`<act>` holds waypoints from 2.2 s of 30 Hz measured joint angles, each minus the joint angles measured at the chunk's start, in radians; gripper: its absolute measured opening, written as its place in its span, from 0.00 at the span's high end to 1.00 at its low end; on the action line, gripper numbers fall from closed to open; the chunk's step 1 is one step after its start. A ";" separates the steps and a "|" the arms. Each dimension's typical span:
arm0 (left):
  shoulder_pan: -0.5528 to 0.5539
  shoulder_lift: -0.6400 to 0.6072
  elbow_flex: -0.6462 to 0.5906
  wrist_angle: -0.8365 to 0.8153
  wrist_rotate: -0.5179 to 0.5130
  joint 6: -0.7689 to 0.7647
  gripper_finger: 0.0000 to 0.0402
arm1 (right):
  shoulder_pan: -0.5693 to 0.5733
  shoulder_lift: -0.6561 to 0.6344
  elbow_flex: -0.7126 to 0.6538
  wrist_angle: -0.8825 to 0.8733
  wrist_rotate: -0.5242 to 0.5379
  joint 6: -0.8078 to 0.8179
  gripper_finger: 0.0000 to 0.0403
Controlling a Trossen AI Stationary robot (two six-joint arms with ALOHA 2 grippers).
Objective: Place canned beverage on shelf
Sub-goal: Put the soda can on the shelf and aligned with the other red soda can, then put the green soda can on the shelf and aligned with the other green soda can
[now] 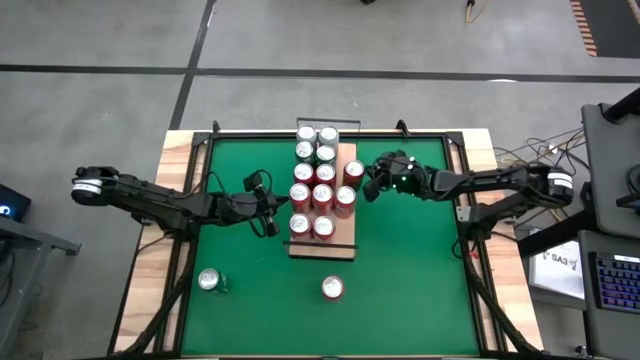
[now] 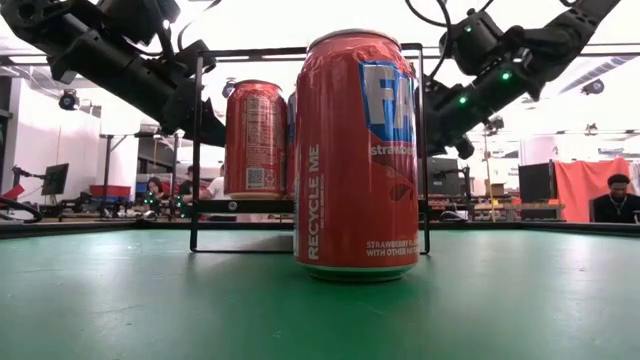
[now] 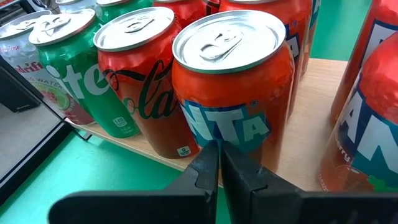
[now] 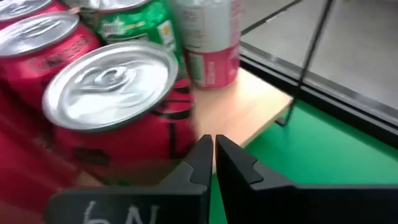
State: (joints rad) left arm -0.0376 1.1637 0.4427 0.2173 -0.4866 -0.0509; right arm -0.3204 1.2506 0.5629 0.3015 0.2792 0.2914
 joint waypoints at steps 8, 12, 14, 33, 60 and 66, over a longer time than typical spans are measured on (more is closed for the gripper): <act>0.000 0.000 0.000 0.000 0.000 0.000 1.00 | 0.032 0.015 0.005 0.028 -0.026 -0.032 0.98; 0.000 0.000 0.000 0.000 0.000 0.000 1.00 | 0.035 0.014 0.006 0.034 -0.028 -0.039 0.98; 0.000 0.000 0.000 0.000 0.000 0.000 1.00 | 0.035 0.014 0.006 0.034 -0.047 -0.039 0.98; -0.002 -0.002 0.000 0.007 0.000 -0.018 1.00 | 0.065 0.014 0.006 0.049 -0.041 -0.066 0.98; -0.271 -0.284 0.000 -0.011 -0.001 -0.139 1.00 | 0.213 -0.318 0.006 -0.063 -0.016 -0.003 0.98; -0.359 -0.248 0.062 -0.025 -0.031 -0.160 1.00 | 0.334 -0.349 0.006 0.000 -0.016 -0.003 0.98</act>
State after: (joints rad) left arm -0.3964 0.9158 0.5047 0.1923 -0.5180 -0.2110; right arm 0.0138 0.9020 0.5690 0.3012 0.2628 0.2888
